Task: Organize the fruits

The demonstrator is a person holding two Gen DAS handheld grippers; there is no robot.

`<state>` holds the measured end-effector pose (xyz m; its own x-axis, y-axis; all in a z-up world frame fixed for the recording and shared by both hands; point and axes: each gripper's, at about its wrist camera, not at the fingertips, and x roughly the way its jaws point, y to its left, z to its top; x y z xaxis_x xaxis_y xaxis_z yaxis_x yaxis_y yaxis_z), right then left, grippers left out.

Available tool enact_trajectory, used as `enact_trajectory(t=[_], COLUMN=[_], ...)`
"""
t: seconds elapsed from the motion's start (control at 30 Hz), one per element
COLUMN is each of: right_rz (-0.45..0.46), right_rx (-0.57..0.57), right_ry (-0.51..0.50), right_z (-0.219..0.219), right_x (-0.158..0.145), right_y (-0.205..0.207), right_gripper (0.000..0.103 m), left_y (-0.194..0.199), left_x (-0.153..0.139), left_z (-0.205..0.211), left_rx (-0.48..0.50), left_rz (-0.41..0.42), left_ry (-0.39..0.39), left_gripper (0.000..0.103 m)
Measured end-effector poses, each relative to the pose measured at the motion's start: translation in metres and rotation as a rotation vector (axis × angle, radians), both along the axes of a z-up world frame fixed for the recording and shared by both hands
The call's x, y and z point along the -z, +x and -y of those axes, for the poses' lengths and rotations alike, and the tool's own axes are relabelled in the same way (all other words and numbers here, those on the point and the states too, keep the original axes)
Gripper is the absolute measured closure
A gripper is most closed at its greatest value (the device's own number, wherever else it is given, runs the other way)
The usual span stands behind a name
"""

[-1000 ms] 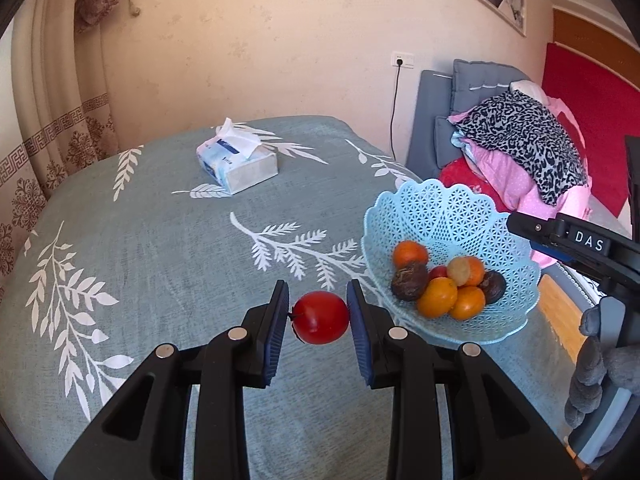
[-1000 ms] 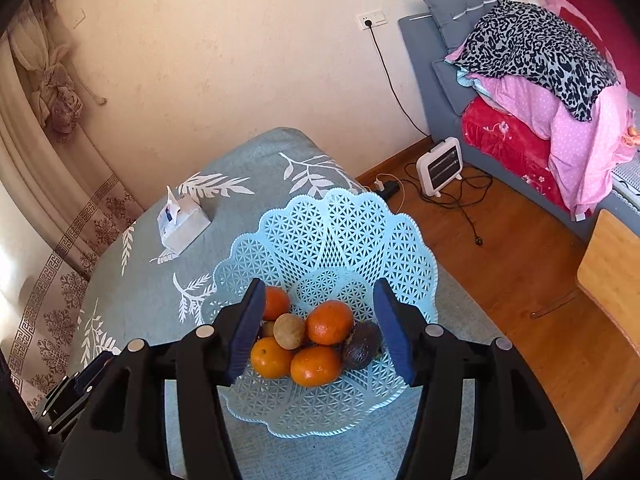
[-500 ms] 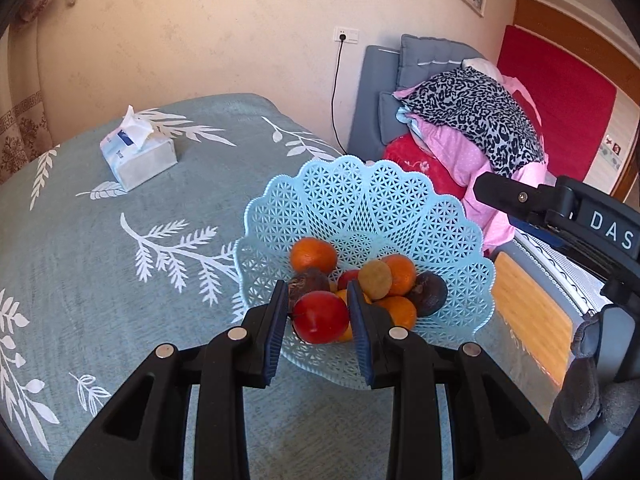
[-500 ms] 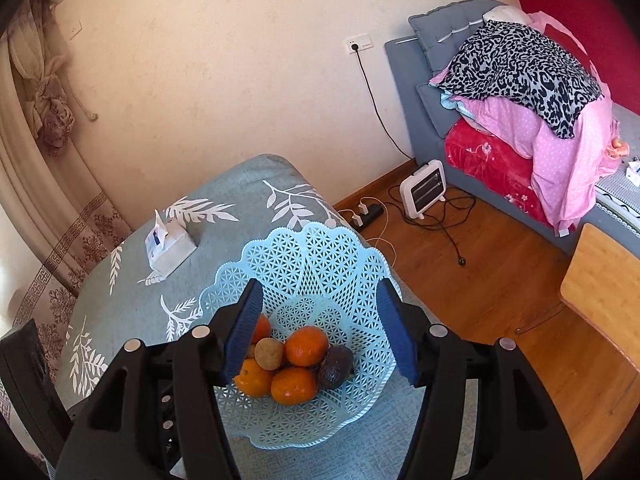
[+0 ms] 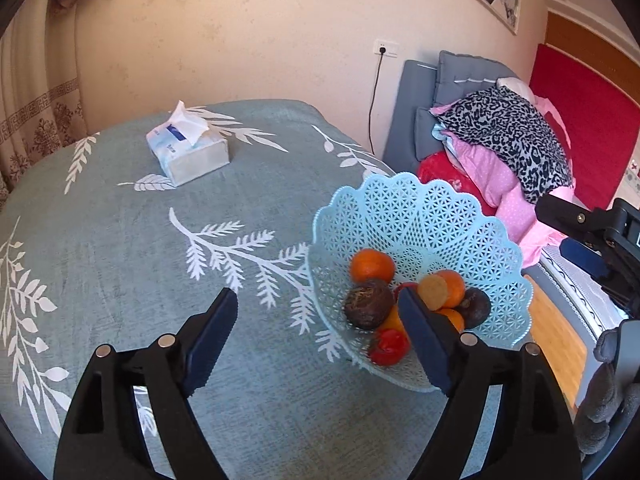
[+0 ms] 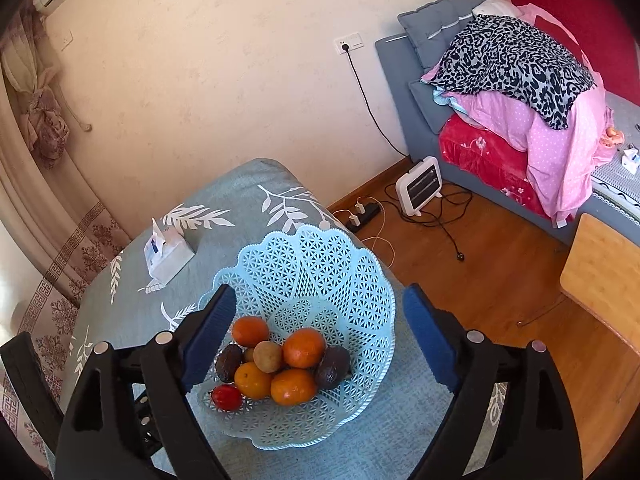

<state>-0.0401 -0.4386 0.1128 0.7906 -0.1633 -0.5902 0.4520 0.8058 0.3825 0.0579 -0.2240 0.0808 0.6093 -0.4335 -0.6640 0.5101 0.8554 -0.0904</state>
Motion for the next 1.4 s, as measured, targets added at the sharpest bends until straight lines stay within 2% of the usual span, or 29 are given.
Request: enact_trajectory(t=[0.13, 0.23, 0.4, 0.6, 0.93, 0.97, 1.03, 1.27, 1.4], right_rz=[0.001, 0.002, -0.018, -0.034, -0.038, -0.039, -0.045, -0.069, -0.071], right_rx=[-0.021, -0.040, -0.079, -0.114, -0.145, -0.145, -0.143, -0.180, -0.188], right_ry=[-0.003, -0.012, -0.058, -0.096, -0.147, -0.154, -0.175, -0.209, -0.261], right_z=[-0.002, -0.004, -0.013, -0.024, -0.038, -0.038, -0.039, -0.048, -0.058], right_x=[-0.004, -0.008, -0.010, -0.008, -0.009, -0.009, -0.008, 0.006, 0.010], right_y=[-0.001, -0.003, -0.009, -0.018, -0.025, -0.025, -0.027, -0.029, -0.030], right_gripper=[0.011, 0.010, 0.009, 0.009, 0.009, 0.009, 0.009, 0.009, 0.009], left_y=[-0.008, -0.017, -0.036, -0.053, -0.069, -0.069, -0.070, -0.073, -0.072], left_x=[-0.011, -0.018, -0.029, -0.041, -0.050, -0.050, -0.049, -0.049, -0.049], left_z=[-0.012, -0.017, -0.021, -0.027, -0.030, -0.030, -0.030, -0.032, -0.034], left_rx=[-0.056, -0.079, -0.079, -0.081, -0.085, -0.087, -0.088, -0.086, -0.088], left_rz=[0.106, 0.176, 0.266, 0.335, 0.371, 0.370, 0.372, 0.376, 0.373], left_ry=[0.043, 0.079, 0.102, 0.104, 0.107, 0.110, 0.111, 0.110, 0.107], left_gripper=[0.013, 0.012, 0.011, 0.010, 0.009, 0.005, 0.005, 0.005, 0.005])
